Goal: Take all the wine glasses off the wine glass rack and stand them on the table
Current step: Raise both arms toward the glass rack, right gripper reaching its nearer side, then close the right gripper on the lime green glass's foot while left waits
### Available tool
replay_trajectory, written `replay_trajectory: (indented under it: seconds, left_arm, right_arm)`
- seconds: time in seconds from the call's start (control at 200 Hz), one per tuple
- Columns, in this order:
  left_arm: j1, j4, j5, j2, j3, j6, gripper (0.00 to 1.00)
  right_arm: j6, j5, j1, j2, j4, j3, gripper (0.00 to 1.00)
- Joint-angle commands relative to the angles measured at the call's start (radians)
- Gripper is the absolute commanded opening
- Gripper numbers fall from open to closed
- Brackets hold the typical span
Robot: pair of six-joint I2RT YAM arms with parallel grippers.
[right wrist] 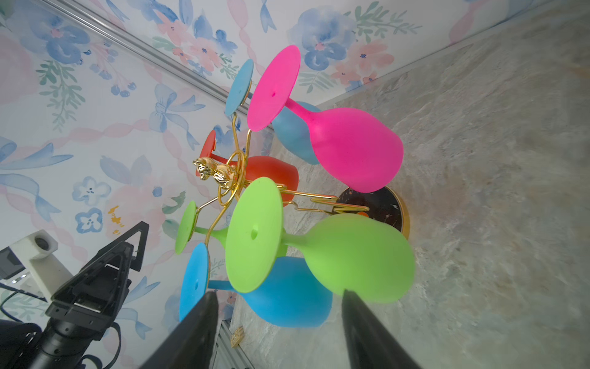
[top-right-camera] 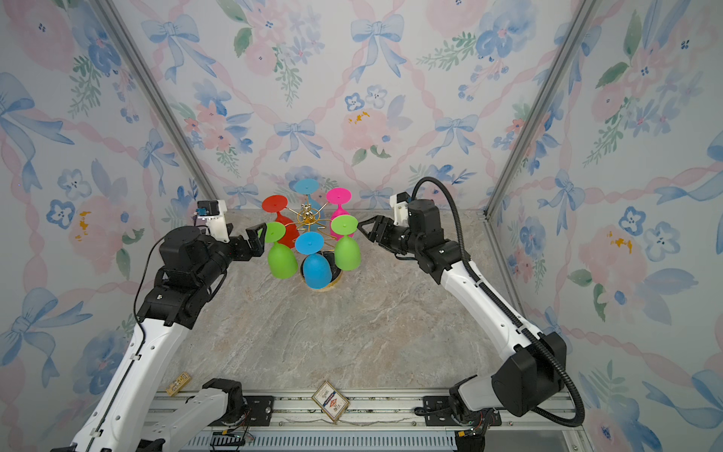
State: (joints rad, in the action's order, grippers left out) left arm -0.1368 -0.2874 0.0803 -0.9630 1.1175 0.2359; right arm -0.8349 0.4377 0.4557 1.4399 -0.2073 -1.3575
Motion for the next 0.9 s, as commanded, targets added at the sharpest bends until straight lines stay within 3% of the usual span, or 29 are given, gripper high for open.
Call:
replay_trajectory:
  seconds: [0.0, 0.235, 0.41, 0.895]
  left_arm:
    - [0.006, -0.010, 0.099, 0.006, 0.018, -0.013, 0.98]
    - [0.007, -0.005, 0.142, 0.044, 0.010, -0.026, 0.98]
    - [0.006, -0.006, 0.180, 0.045, 0.006, -0.036, 0.98]
    - [0.006, 0.001, 0.112, 0.053, -0.003, -0.040, 0.98]
  right_arm:
    - [-0.072, 0.019, 0.008, 0.023, 0.073, -0.025, 0.59]
    - [-0.161, 0.060, 0.011, 0.074, 0.169, -0.014, 0.42]
    - [-0.194, 0.069, 0.017, 0.094, 0.203, -0.015, 0.41]
    - [-0.228, 0.078, 0.020, 0.109, 0.232, -0.002, 0.29]
